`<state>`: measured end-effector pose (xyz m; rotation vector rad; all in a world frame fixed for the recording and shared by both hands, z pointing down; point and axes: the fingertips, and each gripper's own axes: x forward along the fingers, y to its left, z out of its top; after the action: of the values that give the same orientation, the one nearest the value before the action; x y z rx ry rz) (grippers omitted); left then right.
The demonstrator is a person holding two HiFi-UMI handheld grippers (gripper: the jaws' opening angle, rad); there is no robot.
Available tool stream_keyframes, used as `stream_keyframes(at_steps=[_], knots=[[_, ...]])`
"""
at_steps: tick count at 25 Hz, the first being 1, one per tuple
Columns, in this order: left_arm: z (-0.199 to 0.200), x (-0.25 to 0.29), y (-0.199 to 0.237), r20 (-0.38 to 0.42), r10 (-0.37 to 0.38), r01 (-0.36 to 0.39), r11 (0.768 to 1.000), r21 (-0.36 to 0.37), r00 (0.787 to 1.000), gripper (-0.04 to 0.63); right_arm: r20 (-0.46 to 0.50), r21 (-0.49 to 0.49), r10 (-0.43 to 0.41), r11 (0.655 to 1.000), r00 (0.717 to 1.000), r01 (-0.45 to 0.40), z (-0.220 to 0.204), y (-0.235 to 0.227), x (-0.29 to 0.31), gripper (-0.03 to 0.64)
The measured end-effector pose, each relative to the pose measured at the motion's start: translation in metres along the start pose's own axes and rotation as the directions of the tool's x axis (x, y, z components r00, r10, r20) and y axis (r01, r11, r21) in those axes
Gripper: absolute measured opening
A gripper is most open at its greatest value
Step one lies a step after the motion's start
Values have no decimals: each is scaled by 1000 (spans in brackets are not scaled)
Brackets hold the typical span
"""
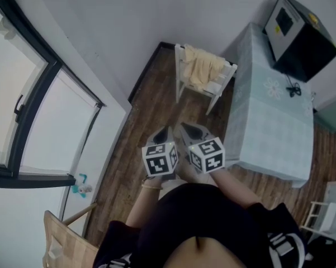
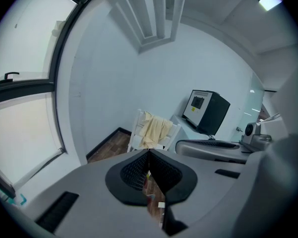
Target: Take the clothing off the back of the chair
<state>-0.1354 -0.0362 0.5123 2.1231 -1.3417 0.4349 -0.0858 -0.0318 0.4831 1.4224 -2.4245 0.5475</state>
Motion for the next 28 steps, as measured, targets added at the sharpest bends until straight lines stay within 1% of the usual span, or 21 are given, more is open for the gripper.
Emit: stream_keyframes(at_steps=[8, 14, 20, 24, 28], knots=[[14, 16, 27, -13, -18, 19, 1000, 8, 1000, 2, -4, 19, -17, 1000, 1000, 17, 7, 1, 33, 12], [20, 22, 40, -24, -27, 28, 1000, 4, 999, 2, -10, 37, -38, 999, 999, 39, 9, 0, 45, 12], [27, 33, 39, -32, -39, 39, 999, -1, 999, 2, -10, 63, -67, 996, 998, 68, 10, -15, 45, 12], [34, 44, 33, -38, -53, 54, 998, 19, 998, 2, -8, 91, -89, 992, 996, 90, 10, -29, 49, 12], [46, 63, 33, -39, -63, 64, 997, 31, 997, 2, 7, 91, -104, 990, 995, 103, 19, -44, 63, 12]])
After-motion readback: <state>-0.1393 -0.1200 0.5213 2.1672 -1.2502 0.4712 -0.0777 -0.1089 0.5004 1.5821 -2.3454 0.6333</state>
